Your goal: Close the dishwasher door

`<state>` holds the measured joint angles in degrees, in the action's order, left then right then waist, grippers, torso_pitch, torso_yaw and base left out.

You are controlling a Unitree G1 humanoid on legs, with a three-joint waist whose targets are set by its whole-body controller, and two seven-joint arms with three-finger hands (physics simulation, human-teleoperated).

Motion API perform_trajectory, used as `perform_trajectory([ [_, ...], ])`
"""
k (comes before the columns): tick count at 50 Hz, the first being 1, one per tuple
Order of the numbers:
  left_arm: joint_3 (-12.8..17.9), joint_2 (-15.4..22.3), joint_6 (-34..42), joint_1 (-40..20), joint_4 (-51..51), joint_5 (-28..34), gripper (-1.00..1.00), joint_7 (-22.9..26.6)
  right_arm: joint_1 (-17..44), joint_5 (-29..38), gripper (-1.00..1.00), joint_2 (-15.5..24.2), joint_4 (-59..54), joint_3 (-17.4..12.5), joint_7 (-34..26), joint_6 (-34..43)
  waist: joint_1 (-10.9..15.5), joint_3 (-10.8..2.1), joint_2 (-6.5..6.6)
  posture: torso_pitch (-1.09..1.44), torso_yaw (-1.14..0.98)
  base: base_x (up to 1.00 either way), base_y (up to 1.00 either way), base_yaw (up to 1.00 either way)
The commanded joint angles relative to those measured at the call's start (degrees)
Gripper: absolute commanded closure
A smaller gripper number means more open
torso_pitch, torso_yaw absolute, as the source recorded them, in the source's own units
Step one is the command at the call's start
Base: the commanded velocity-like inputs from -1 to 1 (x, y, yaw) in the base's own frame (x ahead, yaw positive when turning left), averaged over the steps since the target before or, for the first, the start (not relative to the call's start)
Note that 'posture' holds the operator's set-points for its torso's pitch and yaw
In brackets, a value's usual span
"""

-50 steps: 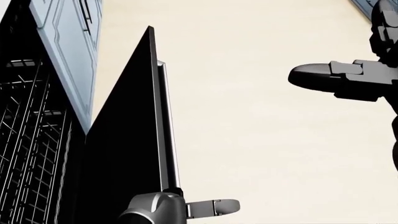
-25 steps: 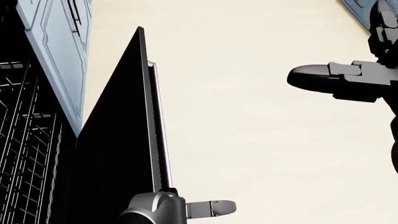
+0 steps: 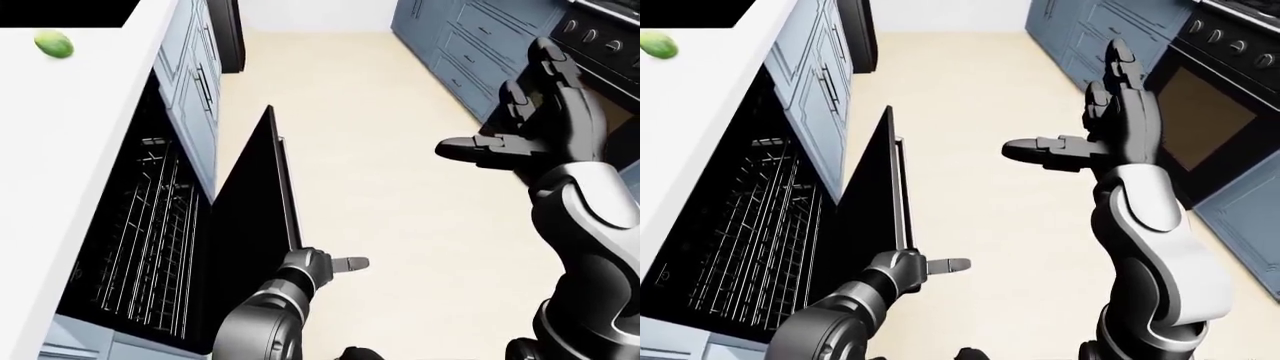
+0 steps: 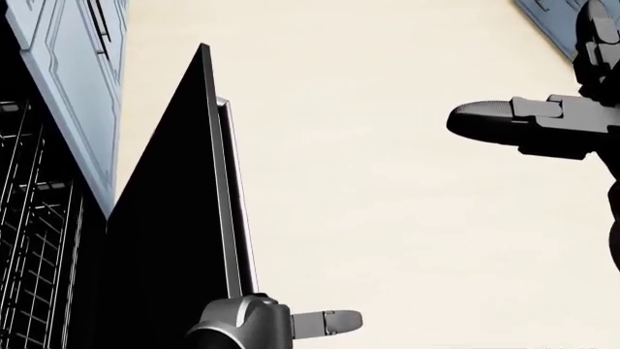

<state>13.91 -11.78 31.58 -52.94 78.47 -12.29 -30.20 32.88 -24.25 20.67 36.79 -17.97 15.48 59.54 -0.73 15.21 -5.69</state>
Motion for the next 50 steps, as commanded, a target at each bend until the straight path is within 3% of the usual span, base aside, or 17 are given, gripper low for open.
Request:
perform_trajectory([
  [1, -0.5, 1.5, 0.6, -1.0, -0.6, 1.9, -1.00, -3.9, 1.3, 0.3, -1.00, 0.7, 1.4, -0.7, 0.0, -1.8, 0.5, -1.60, 0.05, 0.94, 0.00, 0.00, 0.00, 0.00],
  [50, 1.1, 2.1, 4.0, -2.0, -0.7, -3.1, -1.00, -21.3, 1.2, 1.3, -1.00, 0.2, 1.3, -0.3, -0.7, -1.8, 0.3, -1.53, -1.07, 0.94, 0.00, 0.00, 0.00, 0.00],
])
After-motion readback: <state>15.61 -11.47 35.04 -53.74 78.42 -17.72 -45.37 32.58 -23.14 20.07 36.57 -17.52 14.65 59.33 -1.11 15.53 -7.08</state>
